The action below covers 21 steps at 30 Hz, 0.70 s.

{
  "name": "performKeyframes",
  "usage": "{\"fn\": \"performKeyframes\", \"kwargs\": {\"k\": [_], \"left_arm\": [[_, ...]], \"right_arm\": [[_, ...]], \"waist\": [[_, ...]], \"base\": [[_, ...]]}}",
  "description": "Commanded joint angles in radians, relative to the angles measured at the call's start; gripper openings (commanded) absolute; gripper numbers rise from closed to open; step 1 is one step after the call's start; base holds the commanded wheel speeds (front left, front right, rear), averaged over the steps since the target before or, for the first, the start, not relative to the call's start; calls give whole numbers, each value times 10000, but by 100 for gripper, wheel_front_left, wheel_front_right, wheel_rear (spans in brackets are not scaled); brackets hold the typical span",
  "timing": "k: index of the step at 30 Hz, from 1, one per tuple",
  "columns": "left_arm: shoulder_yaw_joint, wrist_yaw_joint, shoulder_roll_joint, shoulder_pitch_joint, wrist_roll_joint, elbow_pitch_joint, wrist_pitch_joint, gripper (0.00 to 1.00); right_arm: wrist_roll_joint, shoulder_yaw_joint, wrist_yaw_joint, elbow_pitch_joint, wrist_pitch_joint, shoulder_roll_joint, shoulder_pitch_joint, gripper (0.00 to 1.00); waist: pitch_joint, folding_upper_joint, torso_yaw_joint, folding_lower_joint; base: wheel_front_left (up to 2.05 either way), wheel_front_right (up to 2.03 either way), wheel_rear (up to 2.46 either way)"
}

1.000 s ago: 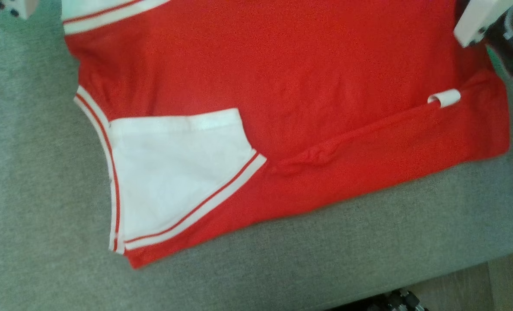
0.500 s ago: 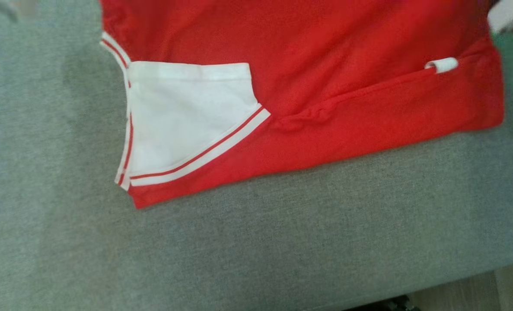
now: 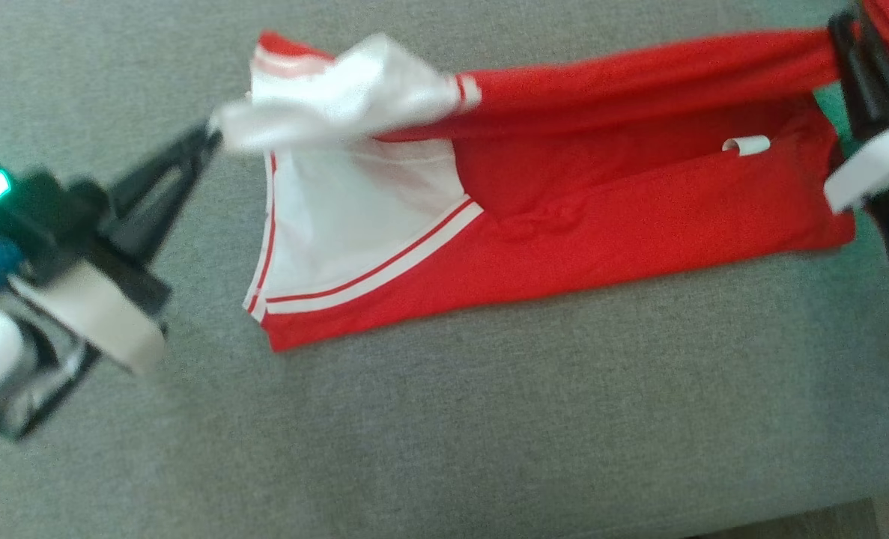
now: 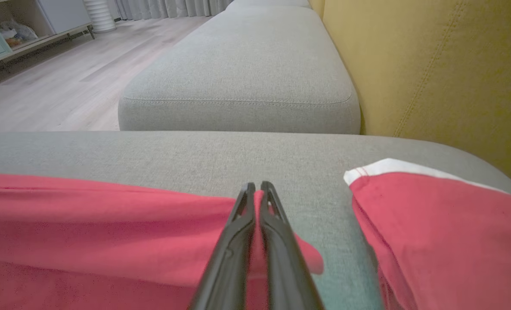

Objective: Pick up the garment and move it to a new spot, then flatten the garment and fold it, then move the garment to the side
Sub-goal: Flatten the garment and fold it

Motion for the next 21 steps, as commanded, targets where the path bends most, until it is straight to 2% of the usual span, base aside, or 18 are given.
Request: {"fn": "performKeyframes", "kwargs": {"k": [1,4,10,11,12,13,14,17,21], "left_arm": [[417,286,620,82,61,-425,-163,0],[97,695,693,680,217,-836,-240,0],[-393,1208,322,1632,139,-1005,-506,0],[-447,1272,225,1730,137,-955,-558,0],[-466,1370,101,1826,106,-887,-637,0],[-478,1474,-25,1909,91,-810,-723,18],[-467,1605,-170,2000,45,-727,-825,100],[-295,2213,-657,2321,-88,-452,-1350,100],[310,3510,-1598,3024,-323,39,-2402,100]], "right_arm": [[-167,-213,-9,-281,-151,-233,569,0],[-508,-553,-9,-490,-147,-197,1176,0],[-1023,-1314,-9,-995,166,90,2234,0],[-1114,-1458,-9,-1059,228,147,2376,40],[-1220,-1637,-9,-1102,259,206,2503,100],[-1350,-1881,-9,-1123,218,274,2609,100],[-1503,-2110,-9,-1153,160,354,2729,100],[-1758,-2901,-9,-1348,-89,715,3295,100],[-2212,-4177,-9,-2009,-471,1255,4388,100]], "waist": [[-135,-1,94,3],[-211,-1,148,3],[-291,-1,188,3],[-281,-1,197,3],[-267,-1,206,3],[-253,-1,213,3],[-246,-1,225,3],[-322,-1,282,3],[-566,-1,416,3]], "base": [[0,0,0],[0,0,0],[0,0,0],[0,0,0],[0,0,0],[0,0,0],[0,0,0],[0,0,0],[0,0,0]]}}
